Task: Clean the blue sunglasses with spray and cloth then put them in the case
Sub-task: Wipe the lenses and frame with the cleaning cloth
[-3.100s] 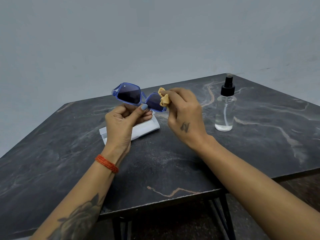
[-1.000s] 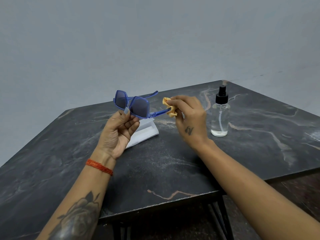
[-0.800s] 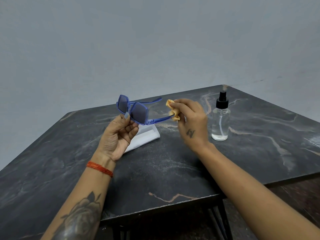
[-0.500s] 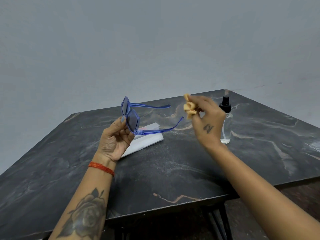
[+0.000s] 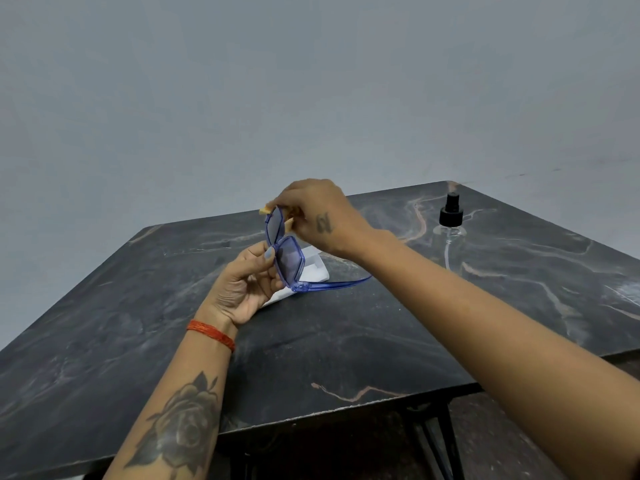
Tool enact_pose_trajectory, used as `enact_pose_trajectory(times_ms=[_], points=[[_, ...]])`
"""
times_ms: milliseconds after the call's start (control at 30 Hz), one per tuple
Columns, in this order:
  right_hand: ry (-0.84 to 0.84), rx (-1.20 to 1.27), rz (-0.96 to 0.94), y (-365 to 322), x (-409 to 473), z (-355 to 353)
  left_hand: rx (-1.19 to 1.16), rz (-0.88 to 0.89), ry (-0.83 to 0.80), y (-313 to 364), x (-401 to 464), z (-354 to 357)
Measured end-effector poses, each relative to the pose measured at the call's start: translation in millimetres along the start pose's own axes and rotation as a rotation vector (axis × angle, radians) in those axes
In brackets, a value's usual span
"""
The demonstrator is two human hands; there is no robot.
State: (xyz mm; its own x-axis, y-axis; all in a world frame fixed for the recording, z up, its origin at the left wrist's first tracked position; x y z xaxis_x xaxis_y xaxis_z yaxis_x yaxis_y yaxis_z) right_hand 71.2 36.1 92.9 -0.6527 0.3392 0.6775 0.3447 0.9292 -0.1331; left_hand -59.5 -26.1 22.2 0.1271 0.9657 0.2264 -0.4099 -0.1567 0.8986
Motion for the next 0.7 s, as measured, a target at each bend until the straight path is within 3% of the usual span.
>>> enact_pose_trajectory(times_ms=[200,700], points=[[-0.076,0.012,0.071,9,8,7,-0.011,-0.012,0.049,-2,4,-4],[-0.26,-0.276,0.214,58,-29,-16,0.003,0.018,0.09,-1,4,-5]])
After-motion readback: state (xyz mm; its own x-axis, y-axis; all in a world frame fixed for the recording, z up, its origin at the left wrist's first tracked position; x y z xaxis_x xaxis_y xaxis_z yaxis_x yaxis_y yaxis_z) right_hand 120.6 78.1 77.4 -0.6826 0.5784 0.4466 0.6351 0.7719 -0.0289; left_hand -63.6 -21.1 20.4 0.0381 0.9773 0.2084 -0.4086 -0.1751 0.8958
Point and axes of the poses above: each hand's wrist, its own x-axis towards the middle knuckle, its own z-axis out of the palm, y = z × x, the point moved 1 cm from there along x, towards the middle knuckle, and after that the axes turned 3 degrees about -z, right-handed, at the moved point
